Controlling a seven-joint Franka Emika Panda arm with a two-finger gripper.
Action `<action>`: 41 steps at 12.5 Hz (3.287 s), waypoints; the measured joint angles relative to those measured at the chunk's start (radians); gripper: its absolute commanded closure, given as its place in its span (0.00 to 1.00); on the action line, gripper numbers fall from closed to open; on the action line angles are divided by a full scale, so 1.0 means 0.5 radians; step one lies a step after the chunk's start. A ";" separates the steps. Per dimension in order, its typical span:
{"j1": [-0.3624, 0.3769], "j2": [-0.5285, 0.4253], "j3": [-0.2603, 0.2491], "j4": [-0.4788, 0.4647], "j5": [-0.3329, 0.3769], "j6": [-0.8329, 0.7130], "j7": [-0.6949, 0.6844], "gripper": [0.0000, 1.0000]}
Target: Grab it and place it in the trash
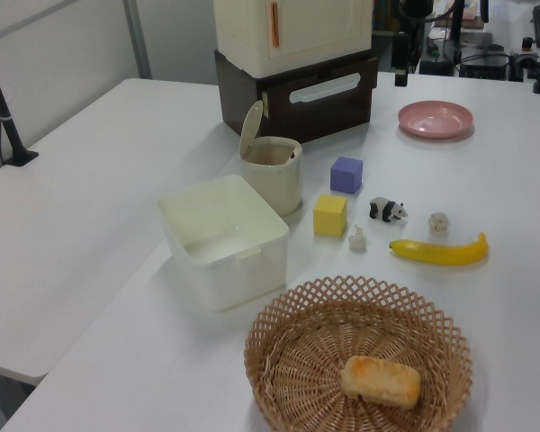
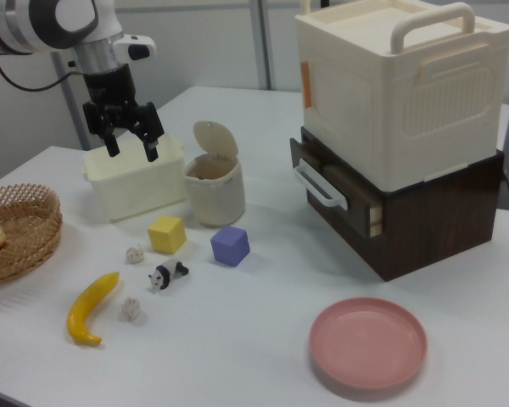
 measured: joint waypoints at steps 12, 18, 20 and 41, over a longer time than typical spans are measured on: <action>-0.005 0.000 -0.001 0.000 0.014 0.000 0.000 0.00; -0.005 0.000 -0.002 0.000 0.014 0.000 0.001 0.00; -0.005 0.000 -0.002 0.000 0.014 0.000 0.001 0.00; 0.340 0.109 0.050 -0.083 0.072 0.163 0.239 0.00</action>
